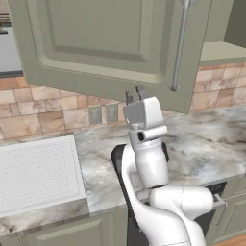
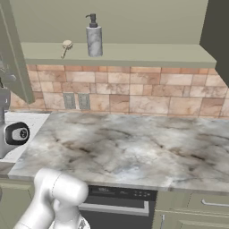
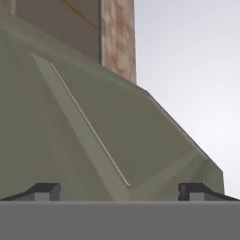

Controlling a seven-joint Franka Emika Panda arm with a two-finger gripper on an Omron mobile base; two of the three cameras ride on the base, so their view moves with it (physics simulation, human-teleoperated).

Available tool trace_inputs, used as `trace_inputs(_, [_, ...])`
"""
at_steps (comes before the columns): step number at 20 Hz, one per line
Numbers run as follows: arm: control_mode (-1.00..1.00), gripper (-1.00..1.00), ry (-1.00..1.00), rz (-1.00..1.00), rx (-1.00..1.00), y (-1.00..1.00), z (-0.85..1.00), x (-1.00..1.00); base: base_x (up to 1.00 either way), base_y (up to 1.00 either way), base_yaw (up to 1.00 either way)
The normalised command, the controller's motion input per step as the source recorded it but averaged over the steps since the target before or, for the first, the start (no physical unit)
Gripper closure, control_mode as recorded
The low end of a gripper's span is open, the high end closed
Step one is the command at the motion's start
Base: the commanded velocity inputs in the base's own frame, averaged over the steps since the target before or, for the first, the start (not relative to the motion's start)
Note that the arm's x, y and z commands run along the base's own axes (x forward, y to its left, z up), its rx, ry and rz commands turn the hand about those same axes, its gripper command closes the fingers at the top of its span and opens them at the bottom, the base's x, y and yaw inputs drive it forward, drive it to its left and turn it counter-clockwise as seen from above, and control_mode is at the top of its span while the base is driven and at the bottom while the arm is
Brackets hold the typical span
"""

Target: Pick up the dish brush and soap dispenser from the sink, and place them back in the cabinet, and close the cabinet doors.

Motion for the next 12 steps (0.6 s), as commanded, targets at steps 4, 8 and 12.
trace_inputs(4, [-1.00,-1.00,0.05,-0.04,0.02,-0.14,0.30,0.15,0.00,0.00,0.00])
trace_inputs(8, [-1.00,-1.00,0.04,-0.02,0.03,-0.16,0.26,0.10,0.00,0.00,0.00])
trace_inputs(12, [-1.00,-1.00,0.04,-0.02,0.02,-0.11,0.23,0.04,0.00,0.00,0.00])
